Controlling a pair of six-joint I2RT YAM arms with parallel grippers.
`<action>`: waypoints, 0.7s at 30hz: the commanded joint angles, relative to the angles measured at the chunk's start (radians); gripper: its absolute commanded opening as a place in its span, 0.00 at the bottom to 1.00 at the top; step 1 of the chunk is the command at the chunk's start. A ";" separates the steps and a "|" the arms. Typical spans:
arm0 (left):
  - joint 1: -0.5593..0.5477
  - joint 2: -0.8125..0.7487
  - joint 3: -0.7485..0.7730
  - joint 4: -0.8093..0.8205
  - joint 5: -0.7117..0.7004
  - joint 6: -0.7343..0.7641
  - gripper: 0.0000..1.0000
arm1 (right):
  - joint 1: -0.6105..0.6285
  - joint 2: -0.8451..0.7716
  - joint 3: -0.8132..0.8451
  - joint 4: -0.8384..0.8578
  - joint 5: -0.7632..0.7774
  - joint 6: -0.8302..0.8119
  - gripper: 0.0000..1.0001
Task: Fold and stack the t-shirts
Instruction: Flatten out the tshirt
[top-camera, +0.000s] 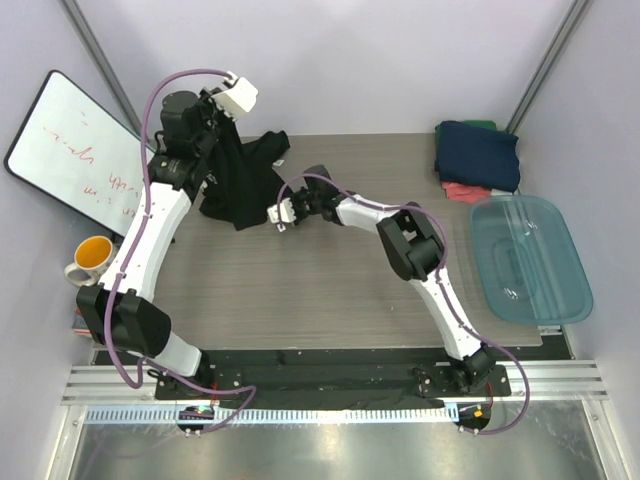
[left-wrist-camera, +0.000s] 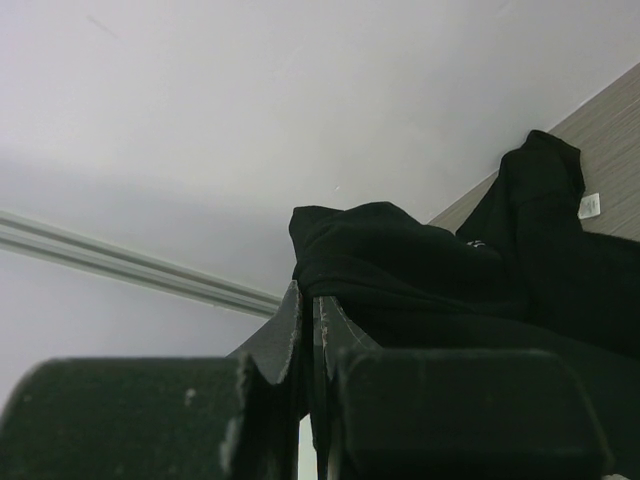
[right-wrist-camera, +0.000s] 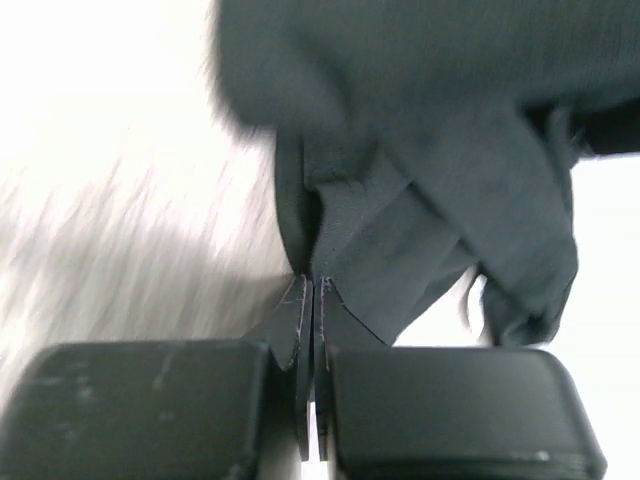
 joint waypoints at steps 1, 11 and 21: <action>0.026 -0.073 -0.017 0.050 0.013 -0.011 0.00 | -0.076 -0.252 -0.145 -0.189 0.051 -0.033 0.01; 0.049 -0.130 -0.035 0.005 0.160 0.017 0.00 | -0.226 -0.719 -0.428 -0.767 0.014 -0.222 0.01; 0.047 -0.130 0.015 -0.026 0.283 -0.012 0.00 | -0.214 -0.823 -0.474 -1.119 0.020 -0.354 0.63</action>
